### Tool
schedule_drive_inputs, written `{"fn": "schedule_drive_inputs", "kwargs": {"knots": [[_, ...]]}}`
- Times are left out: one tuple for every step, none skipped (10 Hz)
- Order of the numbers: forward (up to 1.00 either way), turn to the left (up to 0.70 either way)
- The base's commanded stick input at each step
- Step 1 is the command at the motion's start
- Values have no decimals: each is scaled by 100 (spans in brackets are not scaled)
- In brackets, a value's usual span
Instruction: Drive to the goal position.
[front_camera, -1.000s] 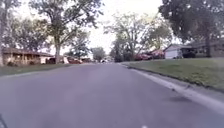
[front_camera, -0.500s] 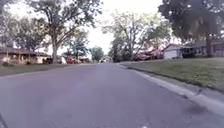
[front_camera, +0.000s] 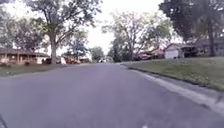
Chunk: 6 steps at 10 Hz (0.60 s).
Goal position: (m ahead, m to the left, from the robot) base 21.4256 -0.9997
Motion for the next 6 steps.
{"fn": "schedule_drive_inputs", "kwargs": {"knots": [[100, 0], [100, 0], [100, 0], [100, 0], [100, 0], [100, 0]]}}
